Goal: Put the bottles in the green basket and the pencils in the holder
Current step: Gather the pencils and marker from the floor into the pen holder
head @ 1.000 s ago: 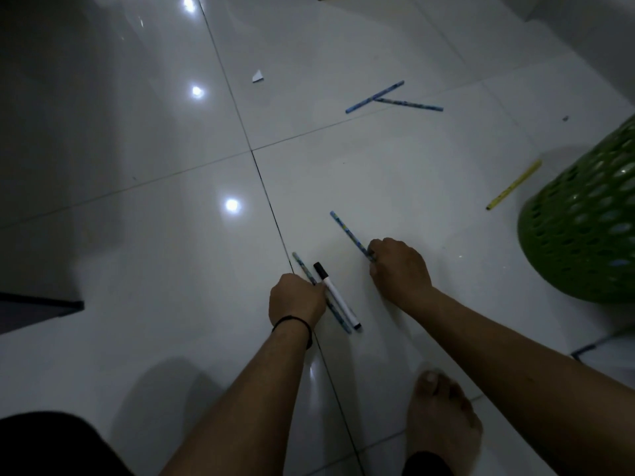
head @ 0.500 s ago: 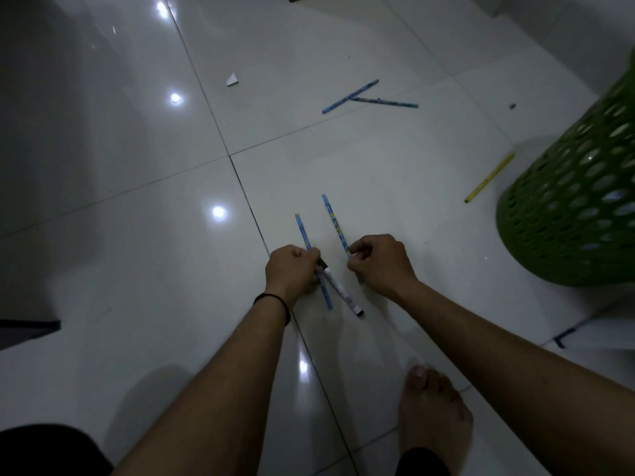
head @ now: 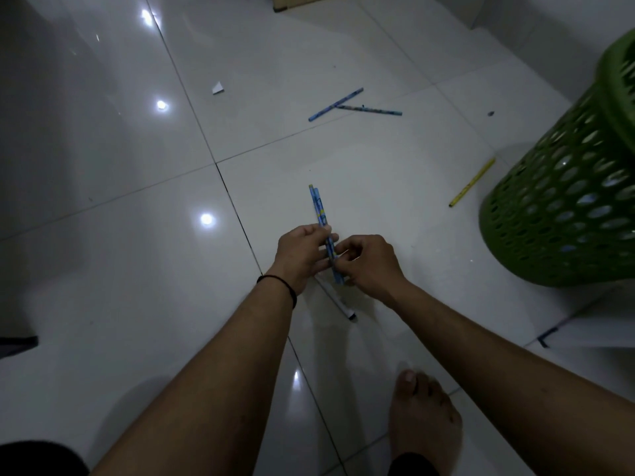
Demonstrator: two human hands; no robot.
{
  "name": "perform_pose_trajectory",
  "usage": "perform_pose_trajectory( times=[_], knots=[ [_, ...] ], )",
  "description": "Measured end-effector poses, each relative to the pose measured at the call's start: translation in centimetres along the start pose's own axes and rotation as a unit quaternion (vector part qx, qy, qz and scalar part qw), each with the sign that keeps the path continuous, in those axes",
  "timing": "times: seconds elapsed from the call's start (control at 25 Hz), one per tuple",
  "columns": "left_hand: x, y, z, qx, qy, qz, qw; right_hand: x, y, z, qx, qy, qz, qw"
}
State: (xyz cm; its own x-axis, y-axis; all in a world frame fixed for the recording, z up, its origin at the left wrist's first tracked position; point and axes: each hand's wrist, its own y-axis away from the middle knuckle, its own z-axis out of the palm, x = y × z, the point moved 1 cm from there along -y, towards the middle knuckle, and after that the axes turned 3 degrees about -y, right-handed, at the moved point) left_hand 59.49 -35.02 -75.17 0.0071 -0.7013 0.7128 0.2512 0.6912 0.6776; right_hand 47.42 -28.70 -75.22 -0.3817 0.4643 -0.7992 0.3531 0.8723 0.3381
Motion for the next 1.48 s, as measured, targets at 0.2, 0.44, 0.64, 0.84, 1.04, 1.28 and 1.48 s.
perform_pose_trajectory(
  times=[0.2,0.44,0.64,0.84,1.04,1.28,1.48],
  knots=[
    [1.3,-0.5,1.7,0.003,-0.07,0.02,0.997,0.5,-1.1,-1.7,0.011,0.015,0.001,1.0],
    [2.1,-2.6,6.0,0.002,-0.144,0.02,0.989,3.1,-4.7,-7.3,0.163,0.156,0.054,0.973],
    [1.2,-5.9,11.3,0.013,-0.285,0.066,0.956,5.8,-8.9,-13.0,0.169,0.205,0.148,0.953],
    [1.1,-7.4,13.7,0.021,-0.326,0.087,0.941,6.9,-11.4,-15.1,0.094,0.293,0.195,0.931],
    [1.3,-7.8,12.6,-0.001,-0.293,0.026,0.956,6.8,-11.3,-14.1,0.178,0.333,0.082,0.922],
    [1.9,-6.8,9.9,0.044,-0.298,0.075,0.951,5.9,-8.8,-11.3,0.134,0.211,0.067,0.966],
    [3.0,-5.6,6.7,0.093,-0.251,0.099,0.958,2.3,-6.7,-7.2,0.063,-0.095,0.092,0.989]
  ],
)
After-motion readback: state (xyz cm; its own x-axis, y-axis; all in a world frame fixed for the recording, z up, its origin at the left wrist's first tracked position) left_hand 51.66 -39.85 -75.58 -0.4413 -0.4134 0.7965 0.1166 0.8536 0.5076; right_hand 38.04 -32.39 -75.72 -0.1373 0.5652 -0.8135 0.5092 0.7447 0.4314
